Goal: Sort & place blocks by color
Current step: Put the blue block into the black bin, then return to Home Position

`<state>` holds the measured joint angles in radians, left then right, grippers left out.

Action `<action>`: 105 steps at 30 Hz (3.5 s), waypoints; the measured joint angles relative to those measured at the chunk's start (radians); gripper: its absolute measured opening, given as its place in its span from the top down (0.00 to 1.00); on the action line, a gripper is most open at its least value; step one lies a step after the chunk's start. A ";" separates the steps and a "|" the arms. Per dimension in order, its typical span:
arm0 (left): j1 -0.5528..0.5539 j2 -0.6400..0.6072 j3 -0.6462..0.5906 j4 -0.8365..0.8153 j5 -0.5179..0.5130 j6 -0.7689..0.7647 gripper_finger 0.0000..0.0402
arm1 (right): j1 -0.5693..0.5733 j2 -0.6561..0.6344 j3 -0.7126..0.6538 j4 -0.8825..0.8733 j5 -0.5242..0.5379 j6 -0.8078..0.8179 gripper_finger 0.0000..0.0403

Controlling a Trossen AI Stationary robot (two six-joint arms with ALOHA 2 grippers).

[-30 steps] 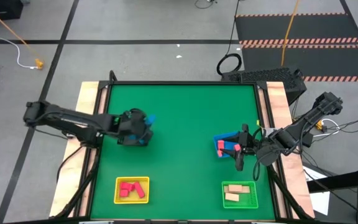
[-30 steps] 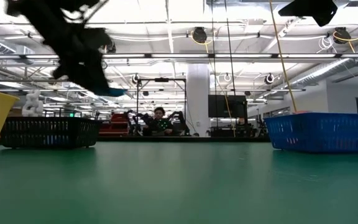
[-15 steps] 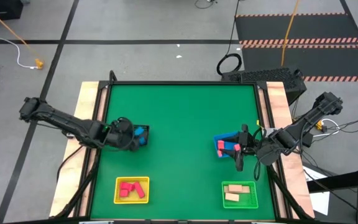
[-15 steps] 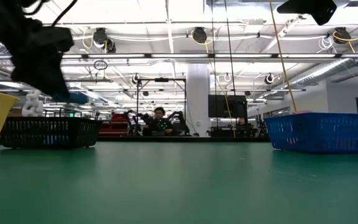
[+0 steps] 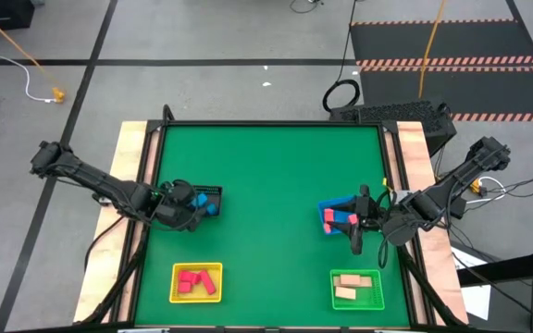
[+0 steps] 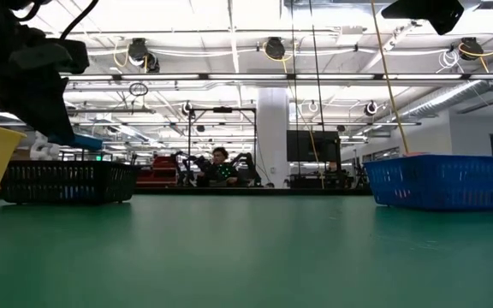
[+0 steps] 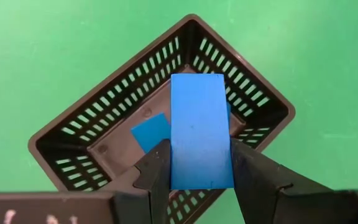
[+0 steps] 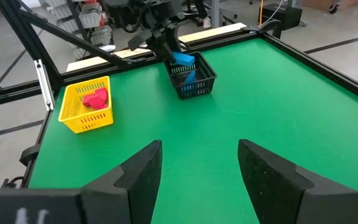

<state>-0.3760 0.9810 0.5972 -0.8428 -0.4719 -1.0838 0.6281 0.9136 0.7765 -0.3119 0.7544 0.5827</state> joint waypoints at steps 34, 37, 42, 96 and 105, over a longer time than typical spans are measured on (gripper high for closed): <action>0.002 0.000 0.000 0.269 -0.176 0.525 0.25 | 0.000 0.000 -0.001 0.000 0.000 0.000 0.50; 0.002 0.000 0.000 0.343 -0.224 0.593 0.23 | 0.000 0.000 -0.001 0.000 0.000 0.000 0.50; 0.042 -0.008 0.000 0.440 -0.262 0.740 0.19 | 0.000 0.000 -0.001 0.000 0.000 0.000 0.50; 0.355 -0.622 -0.587 1.012 0.079 1.024 0.01 | 0.000 0.000 -0.001 0.000 0.000 0.000 0.50; 0.355 -0.621 -0.587 0.996 0.079 1.026 0.01 | 0.000 0.000 -0.001 0.000 0.000 0.000 0.50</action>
<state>-0.0208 0.3595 0.0097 0.1532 -0.3927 -0.0574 0.6281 0.9138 0.7757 -0.3119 0.7544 0.5827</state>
